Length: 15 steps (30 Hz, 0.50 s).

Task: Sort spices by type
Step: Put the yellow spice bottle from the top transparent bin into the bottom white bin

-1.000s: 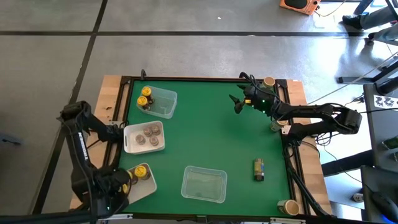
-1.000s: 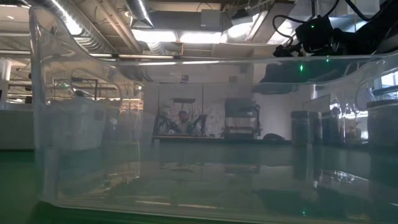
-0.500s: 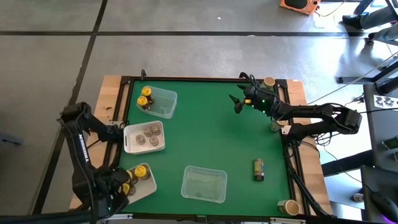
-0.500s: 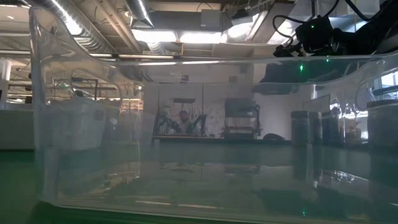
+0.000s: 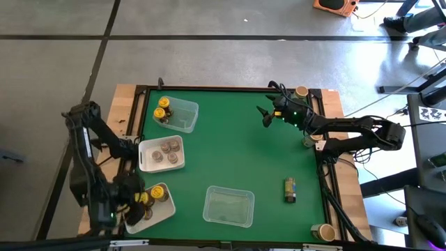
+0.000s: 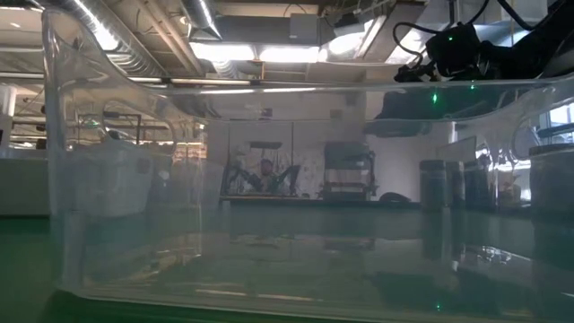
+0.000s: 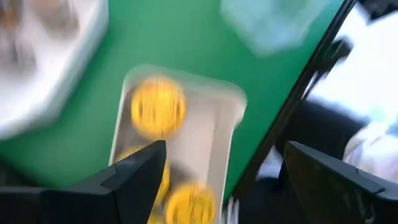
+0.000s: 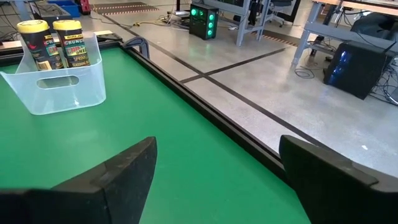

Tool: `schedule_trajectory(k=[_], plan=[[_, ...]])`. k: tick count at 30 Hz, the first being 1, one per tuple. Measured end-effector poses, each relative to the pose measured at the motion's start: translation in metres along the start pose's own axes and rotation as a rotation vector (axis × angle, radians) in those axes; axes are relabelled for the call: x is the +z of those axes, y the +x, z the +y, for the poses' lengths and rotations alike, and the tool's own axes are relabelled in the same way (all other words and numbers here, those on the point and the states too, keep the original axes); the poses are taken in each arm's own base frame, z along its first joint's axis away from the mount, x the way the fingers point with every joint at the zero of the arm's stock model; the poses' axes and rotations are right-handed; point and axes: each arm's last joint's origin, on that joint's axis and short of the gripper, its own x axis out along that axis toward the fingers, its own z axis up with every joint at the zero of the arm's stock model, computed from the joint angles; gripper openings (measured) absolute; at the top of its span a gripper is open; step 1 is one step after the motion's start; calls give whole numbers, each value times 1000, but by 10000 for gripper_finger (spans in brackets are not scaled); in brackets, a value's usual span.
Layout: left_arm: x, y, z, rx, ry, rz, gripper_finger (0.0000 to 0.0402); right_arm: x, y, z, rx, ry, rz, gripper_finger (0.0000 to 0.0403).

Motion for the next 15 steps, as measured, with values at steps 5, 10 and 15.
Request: schedule_trajectory(k=[5, 10, 15], plan=[[41, -11, 9, -41, 45, -240, 321, 0, 0, 0, 0, 0, 0, 337], [72, -12, 15, 12, 161, -400, 322, 0, 0, 0, 0, 9, 0, 337], [101, -5, 21, 177, 249, -571, 322, 0, 0, 0, 0, 35, -2, 337]])
